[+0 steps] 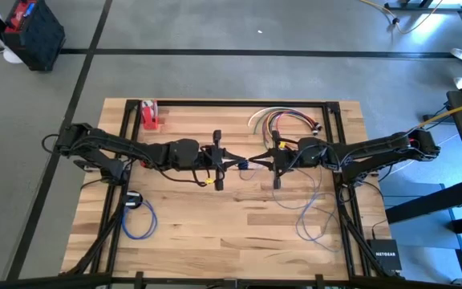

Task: Coil cords
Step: Coil the blue cable wire on the black spool

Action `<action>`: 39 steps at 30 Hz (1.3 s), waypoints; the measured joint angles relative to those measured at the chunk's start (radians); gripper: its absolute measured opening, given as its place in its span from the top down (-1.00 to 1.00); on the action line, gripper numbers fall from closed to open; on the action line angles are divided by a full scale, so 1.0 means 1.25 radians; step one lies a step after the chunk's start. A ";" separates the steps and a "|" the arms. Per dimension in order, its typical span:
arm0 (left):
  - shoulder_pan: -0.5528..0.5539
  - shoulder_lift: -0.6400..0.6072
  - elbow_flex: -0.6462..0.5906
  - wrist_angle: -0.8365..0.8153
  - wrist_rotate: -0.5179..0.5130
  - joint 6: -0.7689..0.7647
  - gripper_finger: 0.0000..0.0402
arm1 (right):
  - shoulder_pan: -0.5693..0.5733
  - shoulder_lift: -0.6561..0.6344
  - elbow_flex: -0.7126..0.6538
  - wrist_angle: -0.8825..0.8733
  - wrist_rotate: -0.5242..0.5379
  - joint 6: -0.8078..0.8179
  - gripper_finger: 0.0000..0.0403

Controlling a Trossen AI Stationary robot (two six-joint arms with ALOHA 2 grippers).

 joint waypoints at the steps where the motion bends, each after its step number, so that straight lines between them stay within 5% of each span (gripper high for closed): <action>1: 0.000 0.000 0.000 0.001 -0.001 0.004 0.99 | 0.000 -0.002 0.000 -0.001 0.001 -0.006 0.94; 6: 0.000 -0.001 0.000 -0.011 -0.026 -0.022 0.93 | 0.001 -0.046 0.000 -0.034 0.065 -0.019 0.97; 17: 0.024 0.024 0.001 -0.057 -0.086 -0.112 0.45 | 0.000 -0.245 -0.001 -0.119 0.329 -0.056 0.98; 24: 0.082 0.162 0.036 0.005 -0.087 -0.116 0.42 | 0.000 -0.263 -0.002 -0.082 0.350 -0.082 0.99; 39: 0.110 0.385 0.250 -0.168 0.021 -0.086 0.41 | -0.039 -0.263 -0.002 -0.107 0.356 -0.092 0.99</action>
